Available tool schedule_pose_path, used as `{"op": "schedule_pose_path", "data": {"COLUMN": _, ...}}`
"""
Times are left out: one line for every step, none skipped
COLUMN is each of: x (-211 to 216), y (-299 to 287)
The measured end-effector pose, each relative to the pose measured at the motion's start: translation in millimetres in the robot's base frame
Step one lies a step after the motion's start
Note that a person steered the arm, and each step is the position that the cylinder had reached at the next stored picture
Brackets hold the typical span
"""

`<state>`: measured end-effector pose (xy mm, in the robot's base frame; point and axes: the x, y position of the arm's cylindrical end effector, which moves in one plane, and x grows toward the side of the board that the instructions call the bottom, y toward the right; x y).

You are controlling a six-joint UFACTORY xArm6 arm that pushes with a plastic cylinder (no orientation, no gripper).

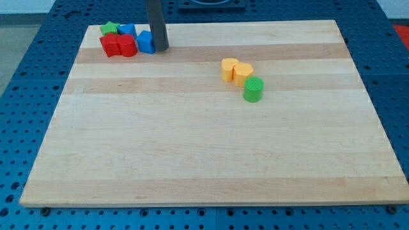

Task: Slide the green circle to the blue cube

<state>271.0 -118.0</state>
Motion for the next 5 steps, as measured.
{"op": "schedule_pose_path", "data": {"x": 0.0, "y": -9.2}}
{"op": "schedule_pose_path", "data": {"x": -0.5, "y": -15.1}}
{"op": "schedule_pose_path", "data": {"x": 1.8, "y": 1.6}}
{"op": "schedule_pose_path", "data": {"x": 1.8, "y": 60.8}}
{"op": "schedule_pose_path", "data": {"x": 2.6, "y": 133.2}}
